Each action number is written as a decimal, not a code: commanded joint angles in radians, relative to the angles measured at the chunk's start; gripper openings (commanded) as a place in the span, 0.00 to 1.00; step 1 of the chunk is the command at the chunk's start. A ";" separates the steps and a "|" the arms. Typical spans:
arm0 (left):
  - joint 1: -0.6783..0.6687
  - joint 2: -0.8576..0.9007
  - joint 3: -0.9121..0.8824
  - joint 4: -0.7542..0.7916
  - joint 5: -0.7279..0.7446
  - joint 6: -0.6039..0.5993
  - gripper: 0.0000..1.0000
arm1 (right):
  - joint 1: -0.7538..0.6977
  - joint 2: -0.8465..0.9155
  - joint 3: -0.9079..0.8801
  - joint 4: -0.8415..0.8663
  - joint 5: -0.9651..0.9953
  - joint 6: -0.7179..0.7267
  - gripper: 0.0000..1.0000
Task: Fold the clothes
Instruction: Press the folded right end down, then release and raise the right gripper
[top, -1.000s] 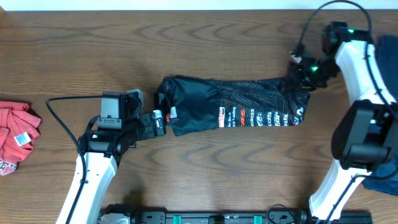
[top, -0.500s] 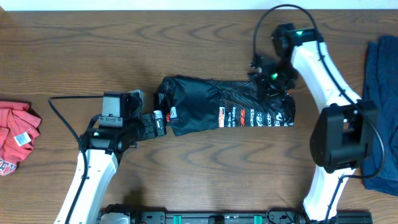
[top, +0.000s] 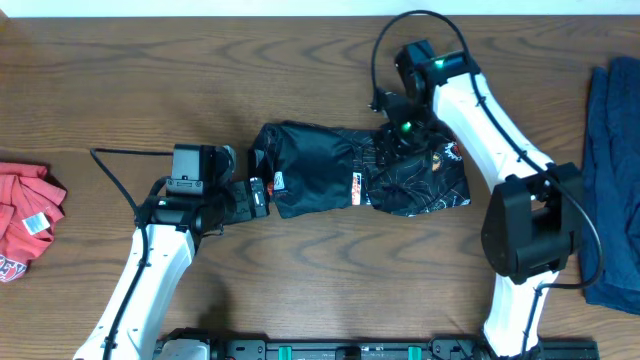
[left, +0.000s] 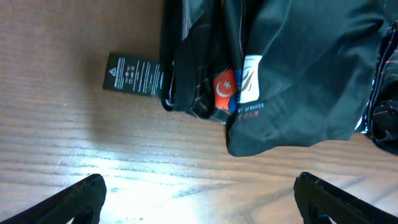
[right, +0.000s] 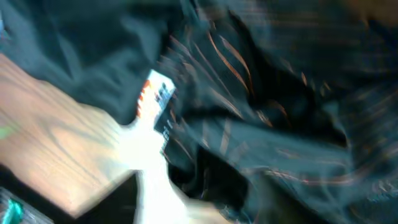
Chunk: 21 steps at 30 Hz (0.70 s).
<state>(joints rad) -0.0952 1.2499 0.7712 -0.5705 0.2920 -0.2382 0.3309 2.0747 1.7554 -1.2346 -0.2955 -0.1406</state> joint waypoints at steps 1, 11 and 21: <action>-0.001 0.003 -0.002 0.009 0.015 0.004 0.98 | 0.028 -0.021 0.016 0.037 -0.046 0.071 0.28; -0.001 0.003 -0.002 0.006 0.015 -0.010 0.98 | -0.051 -0.019 0.010 -0.064 0.173 0.224 0.65; -0.001 0.003 -0.002 -0.001 0.015 -0.010 0.98 | -0.182 -0.019 -0.126 -0.023 0.136 0.251 0.65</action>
<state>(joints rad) -0.0956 1.2499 0.7712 -0.5690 0.2935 -0.2394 0.1497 2.0735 1.6897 -1.2858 -0.1371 0.0910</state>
